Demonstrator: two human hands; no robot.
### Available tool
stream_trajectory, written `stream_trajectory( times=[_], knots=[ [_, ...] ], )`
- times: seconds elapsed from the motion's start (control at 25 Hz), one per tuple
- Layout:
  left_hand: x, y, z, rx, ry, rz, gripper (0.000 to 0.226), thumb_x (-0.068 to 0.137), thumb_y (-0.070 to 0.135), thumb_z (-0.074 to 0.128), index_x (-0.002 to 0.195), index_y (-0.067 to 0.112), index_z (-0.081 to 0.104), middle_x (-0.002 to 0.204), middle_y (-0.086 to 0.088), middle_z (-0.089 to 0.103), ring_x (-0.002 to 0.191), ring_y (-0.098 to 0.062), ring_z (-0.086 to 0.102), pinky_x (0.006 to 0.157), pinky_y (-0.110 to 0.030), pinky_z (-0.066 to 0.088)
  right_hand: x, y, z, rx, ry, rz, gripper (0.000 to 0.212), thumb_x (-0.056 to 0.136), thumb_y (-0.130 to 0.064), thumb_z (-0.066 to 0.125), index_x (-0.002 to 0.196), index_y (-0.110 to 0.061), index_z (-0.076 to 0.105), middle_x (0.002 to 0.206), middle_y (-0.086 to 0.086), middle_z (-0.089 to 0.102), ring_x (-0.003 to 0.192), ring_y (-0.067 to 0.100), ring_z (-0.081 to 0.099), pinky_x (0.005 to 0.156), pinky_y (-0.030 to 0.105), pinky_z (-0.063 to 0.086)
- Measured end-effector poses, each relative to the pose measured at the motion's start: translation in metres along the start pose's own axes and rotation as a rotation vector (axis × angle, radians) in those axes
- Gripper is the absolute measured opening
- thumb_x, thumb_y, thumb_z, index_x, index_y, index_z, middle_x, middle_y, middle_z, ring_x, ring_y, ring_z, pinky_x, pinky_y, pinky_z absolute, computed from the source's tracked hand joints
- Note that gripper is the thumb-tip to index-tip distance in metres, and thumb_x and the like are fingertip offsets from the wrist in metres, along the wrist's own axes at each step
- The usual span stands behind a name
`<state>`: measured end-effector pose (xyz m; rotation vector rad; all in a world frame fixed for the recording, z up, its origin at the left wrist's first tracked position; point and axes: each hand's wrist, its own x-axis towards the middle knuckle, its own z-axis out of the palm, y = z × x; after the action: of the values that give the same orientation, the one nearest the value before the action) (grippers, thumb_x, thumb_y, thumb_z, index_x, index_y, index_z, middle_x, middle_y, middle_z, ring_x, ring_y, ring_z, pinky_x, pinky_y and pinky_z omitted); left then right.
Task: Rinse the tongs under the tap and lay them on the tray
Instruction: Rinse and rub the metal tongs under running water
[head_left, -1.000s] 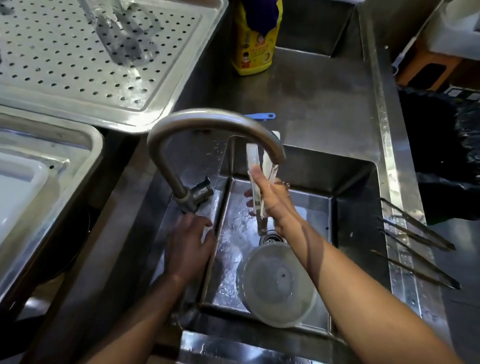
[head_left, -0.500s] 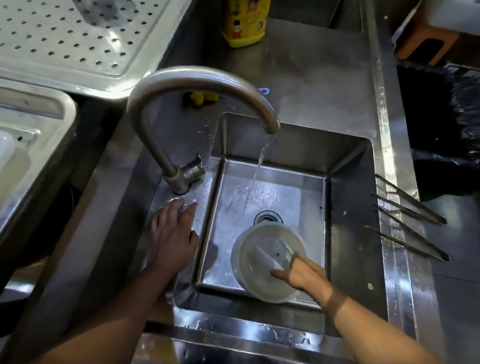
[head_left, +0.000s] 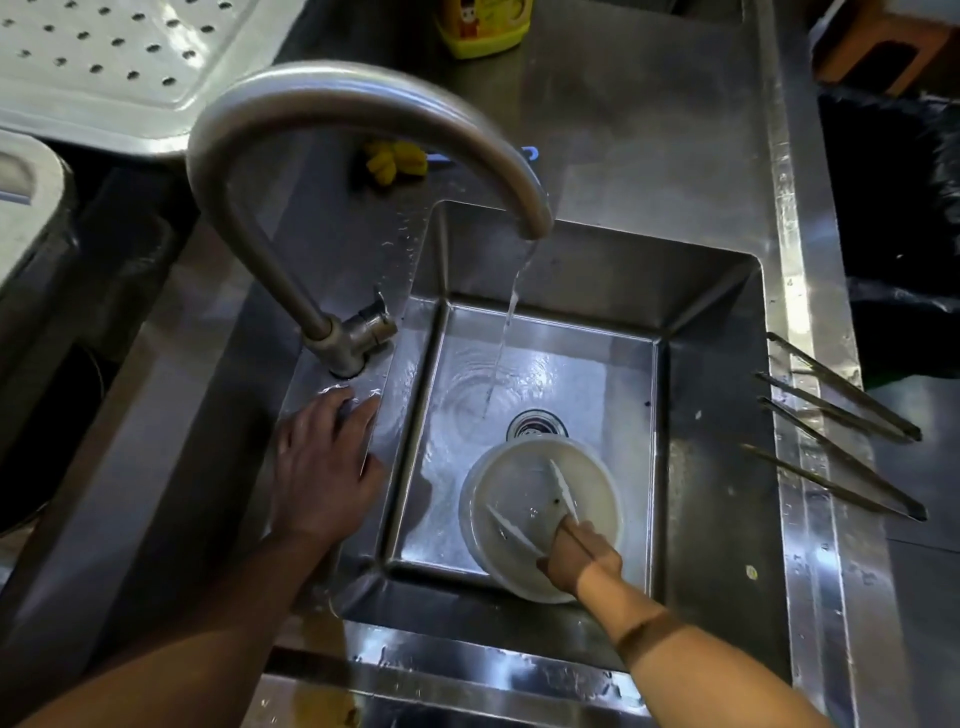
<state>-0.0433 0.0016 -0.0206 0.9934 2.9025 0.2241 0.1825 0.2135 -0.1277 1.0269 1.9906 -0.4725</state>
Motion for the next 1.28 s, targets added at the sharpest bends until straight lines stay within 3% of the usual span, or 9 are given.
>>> stream_trajectory(
  times=[0.12, 0.36, 0.52, 0.64, 0.72, 0.84, 1.0, 1.16, 1.28],
  knots=[
    [0.0, 0.005, -0.005, -0.001, -0.014, -0.002, 0.066, 0.071, 0.03, 0.061, 0.137, 0.025, 0.051, 0.141, -0.01, 0.047, 0.128, -0.034, 0.044, 0.103, -0.05, 0.036, -0.015, 0.0, -0.014, 0.192, 0.05, -0.006, 0.051, 0.093, -0.045, 0.049, 0.14, -0.026, 0.043, 0.143, 0.008, 0.048, 0.128, 0.03, 0.049, 0.101, 0.033, 0.041],
    [0.001, 0.003, -0.004, -0.018, 0.013, 0.015, 0.066, 0.069, 0.035, 0.054, 0.133, 0.023, 0.054, 0.139, -0.012, 0.048, 0.121, -0.038, 0.047, 0.098, -0.054, 0.037, -0.077, 0.017, -0.067, 0.659, 0.511, -0.236, 0.048, 0.091, -0.025, 0.065, 0.137, -0.017, 0.055, 0.135, 0.005, 0.056, 0.125, 0.025, 0.052, 0.105, 0.033, 0.042],
    [-0.001, 0.004, 0.0, -0.009, -0.021, -0.036, 0.066, 0.067, 0.039, 0.049, 0.132, 0.026, 0.051, 0.14, -0.011, 0.046, 0.124, -0.04, 0.045, 0.101, -0.06, 0.033, -0.119, 0.056, -0.104, 0.722, 0.83, -0.253, 0.043, 0.09, -0.015, 0.068, 0.131, -0.014, 0.06, 0.119, 0.006, 0.062, 0.105, 0.022, 0.06, 0.091, 0.039, 0.051],
    [0.0, 0.004, -0.001, 0.007, -0.054, -0.039, 0.066, 0.065, 0.04, 0.048, 0.13, 0.026, 0.053, 0.137, -0.012, 0.048, 0.121, -0.042, 0.046, 0.097, -0.061, 0.036, -0.134, 0.105, -0.128, 0.619, 1.002, -0.147, 0.045, 0.088, -0.016, 0.07, 0.131, -0.016, 0.06, 0.115, 0.004, 0.064, 0.104, 0.025, 0.06, 0.087, 0.04, 0.052],
    [0.003, 0.009, -0.005, 0.013, -0.097, -0.04, 0.065, 0.062, 0.036, 0.056, 0.126, 0.023, 0.054, 0.133, -0.015, 0.049, 0.115, -0.046, 0.048, 0.091, -0.062, 0.039, -0.132, 0.138, -0.142, 0.479, 1.001, -0.064, 0.053, 0.086, -0.021, 0.072, 0.136, -0.013, 0.055, 0.123, 0.008, 0.062, 0.114, 0.032, 0.055, 0.091, 0.042, 0.048],
    [0.0, 0.024, -0.004, 0.007, -0.131, -0.062, 0.075, 0.053, 0.011, 0.078, 0.123, 0.011, 0.053, 0.13, -0.023, 0.047, 0.113, -0.051, 0.048, 0.085, -0.066, 0.041, -0.115, 0.176, -0.161, 0.234, 0.845, 0.065, 0.081, 0.083, -0.042, 0.075, 0.149, -0.014, 0.037, 0.146, 0.009, 0.046, 0.13, 0.034, 0.041, 0.1, 0.046, 0.042],
    [-0.004, 0.024, 0.001, 0.006, -0.102, -0.024, 0.083, 0.057, 0.01, 0.072, 0.134, 0.01, 0.044, 0.138, -0.024, 0.04, 0.126, -0.049, 0.04, 0.093, -0.069, 0.038, -0.09, 0.2, -0.173, 0.086, 0.69, 0.16, 0.102, 0.079, -0.059, 0.072, 0.155, -0.015, 0.021, 0.156, 0.009, 0.033, 0.139, 0.033, 0.034, 0.107, 0.05, 0.039],
    [-0.006, 0.023, 0.007, 0.0, -0.039, -0.016, 0.078, 0.063, 0.026, 0.04, 0.139, 0.01, 0.042, 0.14, -0.025, 0.042, 0.127, -0.049, 0.041, 0.093, -0.068, 0.038, -0.074, 0.21, -0.168, 0.022, 0.646, 0.146, 0.098, 0.078, -0.06, 0.073, 0.152, -0.014, 0.029, 0.152, 0.01, 0.04, 0.135, 0.034, 0.041, 0.105, 0.048, 0.041],
    [-0.006, 0.025, 0.008, 0.004, -0.035, -0.018, 0.08, 0.064, 0.028, 0.038, 0.142, 0.01, 0.041, 0.14, -0.025, 0.042, 0.128, -0.048, 0.041, 0.097, -0.066, 0.036, -0.072, 0.215, -0.168, -0.006, 0.699, 0.125, 0.074, 0.082, -0.052, 0.073, 0.14, -0.016, 0.046, 0.141, 0.008, 0.049, 0.126, 0.032, 0.048, 0.099, 0.048, 0.047]
  ],
)
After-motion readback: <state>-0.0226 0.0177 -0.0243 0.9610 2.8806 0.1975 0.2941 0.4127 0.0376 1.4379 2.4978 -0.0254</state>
